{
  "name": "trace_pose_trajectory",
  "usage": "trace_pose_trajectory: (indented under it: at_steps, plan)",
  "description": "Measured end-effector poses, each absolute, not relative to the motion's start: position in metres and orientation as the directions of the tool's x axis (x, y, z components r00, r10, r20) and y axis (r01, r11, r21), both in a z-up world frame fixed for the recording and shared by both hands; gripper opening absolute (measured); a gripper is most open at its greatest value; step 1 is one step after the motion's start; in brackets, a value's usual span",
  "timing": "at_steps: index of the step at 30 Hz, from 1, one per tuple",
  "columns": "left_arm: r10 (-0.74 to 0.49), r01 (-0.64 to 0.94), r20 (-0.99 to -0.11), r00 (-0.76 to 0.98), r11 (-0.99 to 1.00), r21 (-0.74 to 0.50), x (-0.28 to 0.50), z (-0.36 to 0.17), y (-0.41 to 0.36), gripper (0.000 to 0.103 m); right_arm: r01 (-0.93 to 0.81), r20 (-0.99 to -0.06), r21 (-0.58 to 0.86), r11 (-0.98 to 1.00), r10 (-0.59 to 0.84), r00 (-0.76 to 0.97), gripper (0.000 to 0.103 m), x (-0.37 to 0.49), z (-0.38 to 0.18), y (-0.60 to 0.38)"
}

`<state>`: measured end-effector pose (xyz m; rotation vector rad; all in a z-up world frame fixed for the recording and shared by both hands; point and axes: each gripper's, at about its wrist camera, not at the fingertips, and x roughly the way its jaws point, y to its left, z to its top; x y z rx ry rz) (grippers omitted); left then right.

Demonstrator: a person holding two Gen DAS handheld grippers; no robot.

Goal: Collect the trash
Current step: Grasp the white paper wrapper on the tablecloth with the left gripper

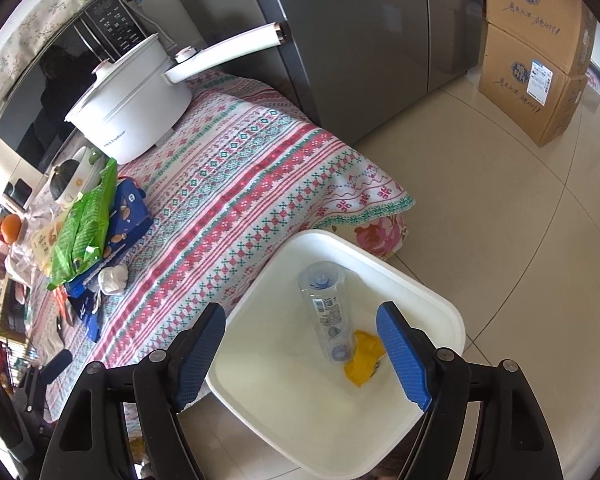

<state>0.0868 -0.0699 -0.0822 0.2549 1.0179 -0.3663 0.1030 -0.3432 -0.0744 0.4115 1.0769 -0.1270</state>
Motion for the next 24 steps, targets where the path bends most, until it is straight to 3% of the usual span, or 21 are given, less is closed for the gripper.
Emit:
trace_pose_trajectory:
  at_steps: [9, 24]
  plan:
    - [-0.11, 0.294, -0.856, 0.505, 0.955, 0.05, 0.091, -0.075, -0.002, 0.102, 0.216, -0.872, 0.244, 0.945, 0.117, 0.475, 0.082, 0.124, -0.068, -0.291]
    - [-0.042, -0.022, -0.878, 0.477, 0.998, -0.059, 0.115, -0.081, 0.152, 0.102, 0.097, -0.868, 0.242, 0.965, 0.171, 0.466, 0.083, 0.148, -0.062, -0.21]
